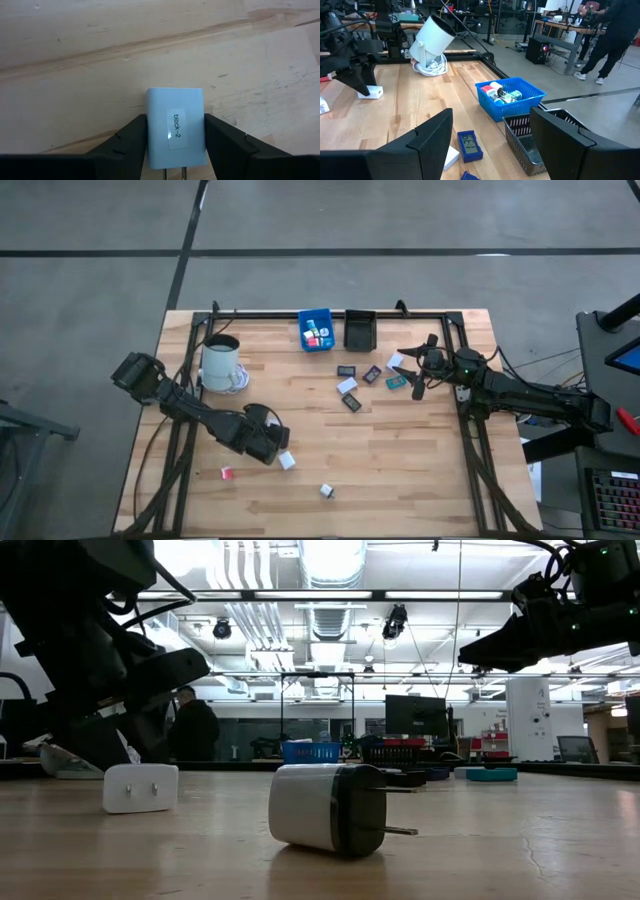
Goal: Pick & Place Office items
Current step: Put the top big white adapter into the blue basket
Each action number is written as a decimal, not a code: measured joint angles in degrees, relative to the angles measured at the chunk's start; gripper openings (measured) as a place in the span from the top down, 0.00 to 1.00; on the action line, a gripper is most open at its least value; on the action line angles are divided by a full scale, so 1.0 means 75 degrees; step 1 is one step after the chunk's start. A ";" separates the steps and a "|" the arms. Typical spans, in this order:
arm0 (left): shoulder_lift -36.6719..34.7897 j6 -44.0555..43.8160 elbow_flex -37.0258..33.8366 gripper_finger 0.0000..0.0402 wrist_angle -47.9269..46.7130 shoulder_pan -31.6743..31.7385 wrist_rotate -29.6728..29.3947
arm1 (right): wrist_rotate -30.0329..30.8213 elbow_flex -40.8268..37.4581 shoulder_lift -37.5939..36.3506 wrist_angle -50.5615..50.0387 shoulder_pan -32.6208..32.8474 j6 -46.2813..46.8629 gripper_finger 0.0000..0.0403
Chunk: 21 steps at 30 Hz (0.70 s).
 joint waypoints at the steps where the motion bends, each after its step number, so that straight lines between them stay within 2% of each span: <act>1: 0.0000 0.0011 0.0018 0.55 -0.0005 0.0000 -0.0019 | 0.0000 0.0002 0.0000 0.0000 -0.0001 0.0000 0.36; 13: -0.0307 0.0134 0.0091 0.55 -0.0038 0.0019 -0.0149 | 0.0000 0.0000 -0.0003 0.0000 0.0000 0.0000 0.36; 21: -0.0763 0.0452 0.0121 0.55 -0.0043 0.0058 -0.0865 | 0.0000 0.0003 -0.0003 0.0000 -0.0003 0.0000 0.36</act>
